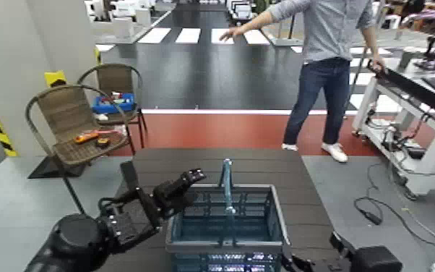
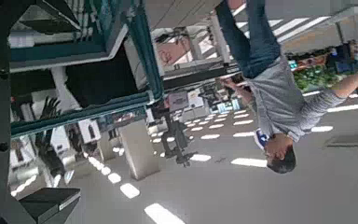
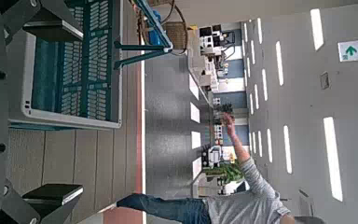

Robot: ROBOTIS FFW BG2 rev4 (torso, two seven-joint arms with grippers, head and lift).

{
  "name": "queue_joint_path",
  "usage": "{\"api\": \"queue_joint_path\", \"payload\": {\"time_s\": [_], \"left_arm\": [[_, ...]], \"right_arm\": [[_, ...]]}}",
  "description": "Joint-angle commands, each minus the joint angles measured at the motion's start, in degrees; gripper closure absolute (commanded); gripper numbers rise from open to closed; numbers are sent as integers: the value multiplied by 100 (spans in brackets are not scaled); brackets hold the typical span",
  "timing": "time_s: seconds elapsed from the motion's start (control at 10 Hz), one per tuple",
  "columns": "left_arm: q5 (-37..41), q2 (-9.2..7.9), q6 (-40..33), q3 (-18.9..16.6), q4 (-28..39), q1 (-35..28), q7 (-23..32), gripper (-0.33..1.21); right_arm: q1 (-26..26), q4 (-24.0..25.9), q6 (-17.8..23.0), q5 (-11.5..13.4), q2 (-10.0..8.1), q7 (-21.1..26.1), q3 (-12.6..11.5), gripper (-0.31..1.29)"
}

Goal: Place the crate on the table.

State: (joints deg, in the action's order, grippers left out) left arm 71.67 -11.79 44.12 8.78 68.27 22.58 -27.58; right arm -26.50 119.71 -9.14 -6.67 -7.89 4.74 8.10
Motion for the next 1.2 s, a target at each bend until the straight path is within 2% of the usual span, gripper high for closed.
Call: {"api": "queue_joint_path", "payload": {"time_s": [0.1, 0.3, 0.5, 0.7, 0.9, 1.0, 1.2], "left_arm": [[-1595, -69, -1380, -439, 1496, -913, 271, 10], [-2465, -25, -2487, -685, 2445, -1801, 877, 10], [-3555, 221, -3481, -914, 2999, -2539, 1282, 10], [-4311, 300, -4667, -852, 3043, -3058, 1396, 10], [-5040, 370, -5485, -826, 3166, -3717, 1765, 10], [-5392, 432, -5678, -835, 3280, -4033, 2002, 10], [-5937, 502, -5898, -835, 3298, -4350, 2055, 10]], "right_arm": [[-22, -9, 17, 8, 24, 0, -37, 15], [-49, 0, 43, 8, 33, 0, -72, 15], [-66, 0, 61, 8, 33, 0, -90, 15], [-75, -35, 122, -1, 33, -8, -107, 15], [-84, -70, 193, -27, 15, -8, -116, 15], [-93, -97, 237, -45, 15, -8, -125, 15], [-101, -123, 289, -62, 15, -8, -133, 15]]}}
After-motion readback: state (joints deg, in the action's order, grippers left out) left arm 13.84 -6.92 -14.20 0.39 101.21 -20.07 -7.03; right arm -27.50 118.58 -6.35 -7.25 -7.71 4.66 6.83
